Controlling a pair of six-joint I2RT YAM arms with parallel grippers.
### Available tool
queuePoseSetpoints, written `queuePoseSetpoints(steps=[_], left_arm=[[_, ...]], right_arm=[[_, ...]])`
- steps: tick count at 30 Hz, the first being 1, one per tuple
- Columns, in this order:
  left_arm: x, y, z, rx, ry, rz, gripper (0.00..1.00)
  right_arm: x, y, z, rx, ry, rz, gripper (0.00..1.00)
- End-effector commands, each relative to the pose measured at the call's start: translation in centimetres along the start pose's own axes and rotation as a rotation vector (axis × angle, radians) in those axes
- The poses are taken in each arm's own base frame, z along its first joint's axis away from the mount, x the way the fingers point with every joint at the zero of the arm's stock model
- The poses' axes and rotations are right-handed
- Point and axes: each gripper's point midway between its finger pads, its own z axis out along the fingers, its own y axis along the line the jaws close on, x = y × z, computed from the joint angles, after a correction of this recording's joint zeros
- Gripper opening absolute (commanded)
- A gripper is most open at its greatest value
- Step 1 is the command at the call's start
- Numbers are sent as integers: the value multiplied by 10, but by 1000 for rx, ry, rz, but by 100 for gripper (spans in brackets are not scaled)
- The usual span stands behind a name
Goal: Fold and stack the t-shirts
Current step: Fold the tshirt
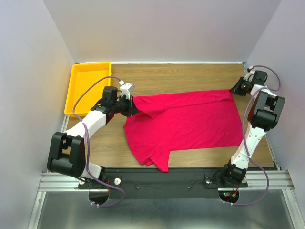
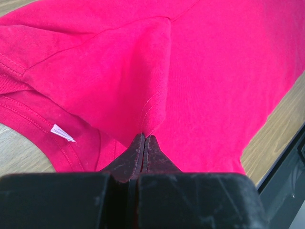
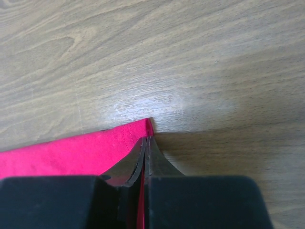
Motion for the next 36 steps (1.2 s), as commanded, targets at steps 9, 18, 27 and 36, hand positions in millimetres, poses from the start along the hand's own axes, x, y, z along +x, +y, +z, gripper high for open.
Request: queuePoseSetpoints(steps=[9, 18, 27, 36], left_arm=[[-16, -7, 0, 36, -32, 50, 0], [-10, -4, 4, 39, -10, 40, 0], [-7, -6, 8, 59, 7, 29, 0], [11, -7, 10, 61, 81, -3, 28]], right_arm=[[-42, 13, -2, -41, -79, 4, 1], [-45, 6, 5, -20, -83, 6, 3], [-52, 12, -10, -9, -103, -37, 33], [-45, 22, -33, -3, -103, -95, 49]])
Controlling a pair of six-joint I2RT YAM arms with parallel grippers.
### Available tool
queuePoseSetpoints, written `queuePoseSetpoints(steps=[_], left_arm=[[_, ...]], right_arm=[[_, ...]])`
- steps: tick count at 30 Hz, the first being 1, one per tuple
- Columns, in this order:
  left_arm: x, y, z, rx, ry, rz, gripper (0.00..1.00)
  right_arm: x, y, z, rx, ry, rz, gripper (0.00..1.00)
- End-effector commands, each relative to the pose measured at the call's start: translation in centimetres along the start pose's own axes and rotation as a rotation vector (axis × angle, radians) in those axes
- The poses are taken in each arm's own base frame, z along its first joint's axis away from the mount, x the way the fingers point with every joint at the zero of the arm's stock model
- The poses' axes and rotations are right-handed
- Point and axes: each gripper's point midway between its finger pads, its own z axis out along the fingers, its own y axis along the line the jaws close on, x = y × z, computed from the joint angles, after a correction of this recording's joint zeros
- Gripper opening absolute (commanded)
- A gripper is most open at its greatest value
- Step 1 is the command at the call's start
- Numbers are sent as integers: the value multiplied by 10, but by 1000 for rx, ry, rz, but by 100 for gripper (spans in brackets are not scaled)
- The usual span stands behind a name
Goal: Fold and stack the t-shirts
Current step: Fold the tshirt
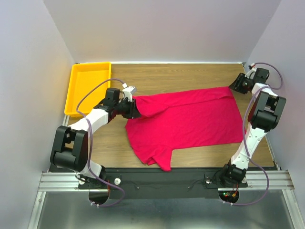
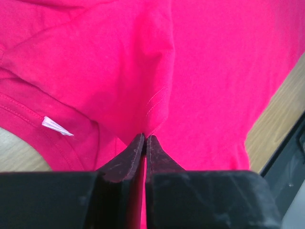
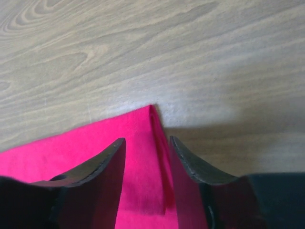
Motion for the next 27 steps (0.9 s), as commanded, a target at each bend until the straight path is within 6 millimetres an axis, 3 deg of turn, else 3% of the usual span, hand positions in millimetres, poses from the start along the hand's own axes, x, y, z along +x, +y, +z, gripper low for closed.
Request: queuePoseSetpoints(steps=[1, 2, 4, 7, 9, 11, 12, 14, 17, 18, 19, 22, 24, 25, 26, 27], left_arm=[[-12, -9, -6, 4, 2, 29, 36], [-18, 3, -10, -78, -20, 35, 46], [-34, 9, -24, -166, -86, 57, 54], [-76, 3, -61, -269, -266, 117, 70], [-86, 4, -71, -308, -312, 130, 81], [-88, 8, -74, -330, -333, 109, 81], [-93, 12, -75, -340, -358, 98, 82], [-92, 20, -67, -337, -363, 30, 81], [-95, 22, -51, -285, -369, -40, 81], [-96, 19, -47, -257, -371, -47, 79], [-99, 18, -45, -243, -381, -55, 79], [-105, 18, -33, -205, -384, -72, 74], [-105, 16, -26, -170, -360, -75, 70], [-103, 14, -24, -156, -352, -75, 69], [-99, 12, -22, -142, -342, -73, 68], [-94, 8, -21, -115, -329, -67, 67]], right_arm=[[-23, 19, -30, -8, -67, -94, 50], [-27, 26, -40, -22, -79, -114, 55], [-20, 31, -48, -35, -72, -136, 60], [-10, 47, -67, -80, -69, -221, 67], [5, 53, -73, -105, -45, -244, 68], [12, 71, -84, -162, -35, -313, 68], [26, 83, -88, -221, -6, -323, 68], [38, 110, -97, -325, 13, -409, 68], [76, 163, -106, -522, 103, -495, 67], [87, 176, -106, -550, 133, -509, 67], [109, 201, -105, -595, 189, -538, 66], [137, 238, -102, -641, 254, -580, 65], [168, 283, -98, -716, 335, -595, 61], [166, 284, -94, -707, 343, -573, 61], [175, 306, -93, -736, 371, -578, 59], [183, 309, -82, -712, 396, -582, 57]])
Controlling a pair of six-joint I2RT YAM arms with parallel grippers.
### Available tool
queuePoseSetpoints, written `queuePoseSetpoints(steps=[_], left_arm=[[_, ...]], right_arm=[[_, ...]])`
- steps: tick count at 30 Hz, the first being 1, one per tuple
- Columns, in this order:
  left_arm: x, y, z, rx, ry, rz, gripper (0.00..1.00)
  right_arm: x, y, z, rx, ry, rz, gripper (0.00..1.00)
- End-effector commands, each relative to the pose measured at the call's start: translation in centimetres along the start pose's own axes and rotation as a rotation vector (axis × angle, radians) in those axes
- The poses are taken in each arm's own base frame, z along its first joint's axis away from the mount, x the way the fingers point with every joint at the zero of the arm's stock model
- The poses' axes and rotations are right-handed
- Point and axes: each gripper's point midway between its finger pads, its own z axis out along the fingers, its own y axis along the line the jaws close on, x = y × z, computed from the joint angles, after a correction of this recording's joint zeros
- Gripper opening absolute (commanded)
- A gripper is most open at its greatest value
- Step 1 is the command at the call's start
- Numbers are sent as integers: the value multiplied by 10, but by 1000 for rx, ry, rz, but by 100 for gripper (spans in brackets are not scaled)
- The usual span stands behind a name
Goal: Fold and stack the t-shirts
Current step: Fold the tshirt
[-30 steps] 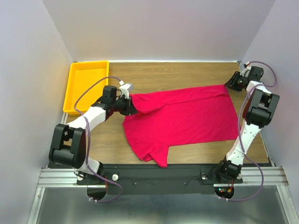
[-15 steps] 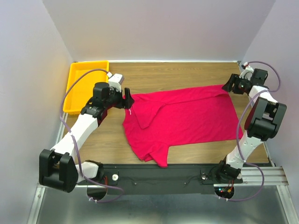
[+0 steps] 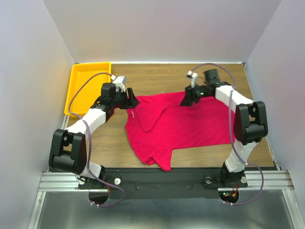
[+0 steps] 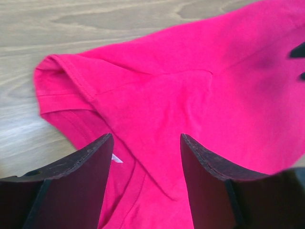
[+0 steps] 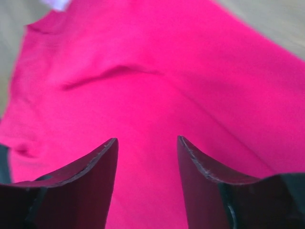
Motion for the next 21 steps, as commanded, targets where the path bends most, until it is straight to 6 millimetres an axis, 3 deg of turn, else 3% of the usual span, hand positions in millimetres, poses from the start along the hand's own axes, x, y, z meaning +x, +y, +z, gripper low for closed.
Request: queuePoseSetpoints(steps=[1, 4, 7, 16, 21], left_arm=[[-19, -28, -6, 133, -59, 21, 67], [-4, -30, -13, 151, -39, 27, 67], [17, -18, -21, 102, -23, 26, 67], [24, -25, -32, 129, -51, -21, 68], [25, -27, -38, 136, -62, -34, 67]], right_arm=[[-7, 35, 44, -64, 76, 11, 53], [-5, 44, 77, -67, 128, 54, 50], [1, 52, 101, -72, 169, 139, 49], [24, 92, 122, -169, 238, 242, 54], [36, 100, 135, -188, 272, 286, 54]])
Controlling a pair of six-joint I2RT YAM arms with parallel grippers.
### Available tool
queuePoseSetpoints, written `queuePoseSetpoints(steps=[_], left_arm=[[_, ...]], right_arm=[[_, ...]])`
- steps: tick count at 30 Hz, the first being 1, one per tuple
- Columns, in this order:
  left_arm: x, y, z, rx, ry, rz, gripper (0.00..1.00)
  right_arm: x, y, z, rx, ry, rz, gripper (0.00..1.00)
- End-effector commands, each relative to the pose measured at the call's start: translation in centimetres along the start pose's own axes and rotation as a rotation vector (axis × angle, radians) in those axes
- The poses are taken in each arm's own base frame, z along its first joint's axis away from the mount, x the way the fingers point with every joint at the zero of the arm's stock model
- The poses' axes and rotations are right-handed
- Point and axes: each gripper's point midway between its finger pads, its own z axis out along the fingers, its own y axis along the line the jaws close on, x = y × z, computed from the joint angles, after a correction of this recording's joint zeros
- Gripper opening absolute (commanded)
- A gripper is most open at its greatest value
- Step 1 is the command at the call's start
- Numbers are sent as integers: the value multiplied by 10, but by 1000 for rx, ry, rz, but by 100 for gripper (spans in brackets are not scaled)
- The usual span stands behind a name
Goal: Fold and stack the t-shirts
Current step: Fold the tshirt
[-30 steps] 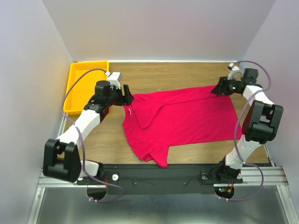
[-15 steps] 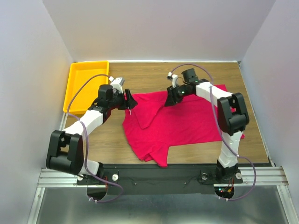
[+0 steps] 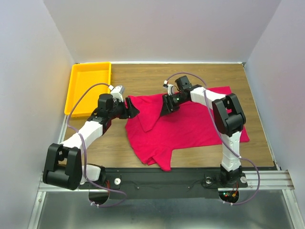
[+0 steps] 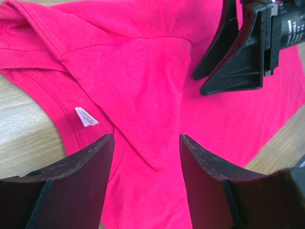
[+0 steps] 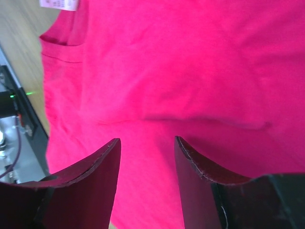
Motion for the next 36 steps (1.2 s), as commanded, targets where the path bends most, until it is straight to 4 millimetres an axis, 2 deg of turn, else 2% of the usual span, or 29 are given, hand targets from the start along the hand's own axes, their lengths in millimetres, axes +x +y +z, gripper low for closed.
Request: queuePoseSetpoints(steps=[1, 12, 20, 27, 32, 36], left_arm=[[-14, -15, -10, 51, -71, 11, 68], [-14, -20, -23, 56, -98, 18, 68], [-12, -19, -26, 47, -99, 24, 68], [-8, -16, -25, 38, -89, 26, 68], [-5, -14, -24, 34, -75, 23, 68], [0, -16, -23, 51, -53, 27, 68]], right_arm=[[1, 14, 15, -56, 10, 30, 54], [-4, 24, 30, -113, 29, 66, 54], [-29, 45, 31, -164, 0, 52, 54], [-41, 51, 36, -198, -8, 81, 54], [-62, 53, 42, -214, -36, 95, 55], [-68, 51, 49, -227, -30, 167, 55]])
